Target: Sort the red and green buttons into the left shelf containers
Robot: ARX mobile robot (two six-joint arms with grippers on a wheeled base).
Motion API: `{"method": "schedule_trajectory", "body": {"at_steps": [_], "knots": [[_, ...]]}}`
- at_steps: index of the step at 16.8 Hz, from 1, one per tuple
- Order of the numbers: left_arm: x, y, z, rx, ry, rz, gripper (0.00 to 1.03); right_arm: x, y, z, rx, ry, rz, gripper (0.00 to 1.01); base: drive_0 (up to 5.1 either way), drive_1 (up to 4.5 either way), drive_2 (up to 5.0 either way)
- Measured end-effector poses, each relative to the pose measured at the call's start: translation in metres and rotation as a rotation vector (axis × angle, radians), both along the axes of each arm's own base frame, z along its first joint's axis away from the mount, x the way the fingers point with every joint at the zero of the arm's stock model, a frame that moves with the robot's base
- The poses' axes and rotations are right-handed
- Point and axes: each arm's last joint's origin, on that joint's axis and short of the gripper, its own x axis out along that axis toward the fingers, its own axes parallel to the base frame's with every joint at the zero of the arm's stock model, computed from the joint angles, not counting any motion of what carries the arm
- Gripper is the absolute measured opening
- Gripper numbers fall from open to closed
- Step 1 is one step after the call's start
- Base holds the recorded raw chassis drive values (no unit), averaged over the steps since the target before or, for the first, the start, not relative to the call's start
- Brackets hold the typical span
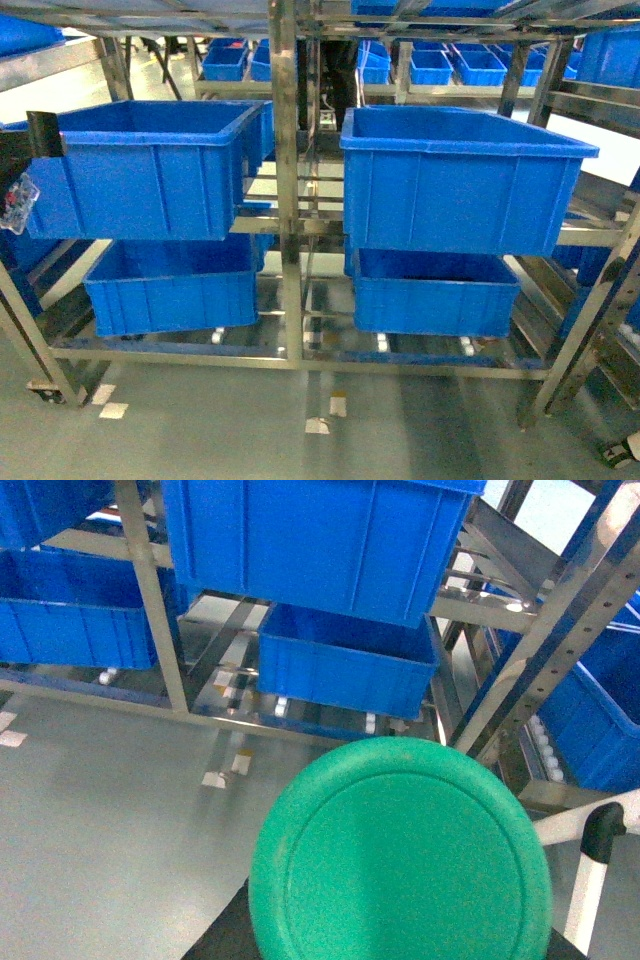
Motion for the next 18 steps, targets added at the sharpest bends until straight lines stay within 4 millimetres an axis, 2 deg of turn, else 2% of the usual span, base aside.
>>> {"method": "schedule_trajectory", "body": {"at_steps": [13, 18], "knots": [[-0.0001, -0.0002, 0.0004, -0.002, -0.003, -0.004, 0.3, 0.0, -0.0001, 0.0001, 0.0, -0.001, -0.001, 0.26, -0.1, 3.96, -4.1], [-0.0002, -0.0011, 0.0003, -0.002, -0.002, -0.008, 0.3, 0.0, -0.0002, 0.0002, -0.001, -0.002, -0.005, 0.26, -2.8, 5.02, -2.0]]}}
